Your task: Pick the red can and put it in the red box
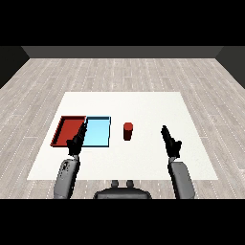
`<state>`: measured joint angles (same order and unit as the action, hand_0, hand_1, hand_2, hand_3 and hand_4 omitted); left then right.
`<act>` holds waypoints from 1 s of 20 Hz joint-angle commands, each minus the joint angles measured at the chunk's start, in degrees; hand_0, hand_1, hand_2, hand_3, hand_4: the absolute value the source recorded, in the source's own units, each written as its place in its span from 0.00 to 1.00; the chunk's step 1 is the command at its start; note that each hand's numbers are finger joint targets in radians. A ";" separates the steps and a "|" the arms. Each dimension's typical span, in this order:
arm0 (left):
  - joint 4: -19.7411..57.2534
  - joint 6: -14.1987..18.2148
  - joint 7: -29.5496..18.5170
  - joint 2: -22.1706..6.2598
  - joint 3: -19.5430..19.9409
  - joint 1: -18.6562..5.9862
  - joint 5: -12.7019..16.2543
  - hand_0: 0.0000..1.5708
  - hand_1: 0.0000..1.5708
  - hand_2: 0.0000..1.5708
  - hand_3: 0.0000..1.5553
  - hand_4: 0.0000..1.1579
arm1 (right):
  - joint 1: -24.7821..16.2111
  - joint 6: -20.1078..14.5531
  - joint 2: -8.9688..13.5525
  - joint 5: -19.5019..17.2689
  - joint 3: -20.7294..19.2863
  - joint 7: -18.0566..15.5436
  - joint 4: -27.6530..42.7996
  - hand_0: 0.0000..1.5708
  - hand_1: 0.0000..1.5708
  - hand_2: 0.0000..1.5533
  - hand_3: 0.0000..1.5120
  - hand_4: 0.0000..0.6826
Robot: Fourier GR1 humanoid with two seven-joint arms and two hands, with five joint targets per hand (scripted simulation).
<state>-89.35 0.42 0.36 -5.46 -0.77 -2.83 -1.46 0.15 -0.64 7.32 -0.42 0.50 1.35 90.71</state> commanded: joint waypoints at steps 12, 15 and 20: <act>-5.32 -4.39 -23.55 1.73 3.62 4.96 4.20 0.00 0.00 0.00 0.00 0.00 | -1.69 9.26 0.18 8.55 -5.33 -15.96 5.22 0.00 0.00 0.00 0.00 0.00; -5.10 -3.46 -24.37 2.81 3.38 5.03 3.80 0.00 0.00 0.00 0.00 0.00 | -3.77 10.22 -2.00 6.34 -3.60 -22.58 0.29 0.00 0.00 0.00 0.00 0.00; 1.77 -6.61 -30.59 1.69 4.91 5.20 4.35 0.00 0.00 0.00 0.00 0.00 | -1.27 11.75 -0.57 8.61 -6.15 -19.41 1.04 0.00 0.00 0.00 0.00 0.00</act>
<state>-91.46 -4.67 -25.53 -3.45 3.17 2.51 2.61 -0.96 9.87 6.84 7.62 -5.20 -17.22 91.69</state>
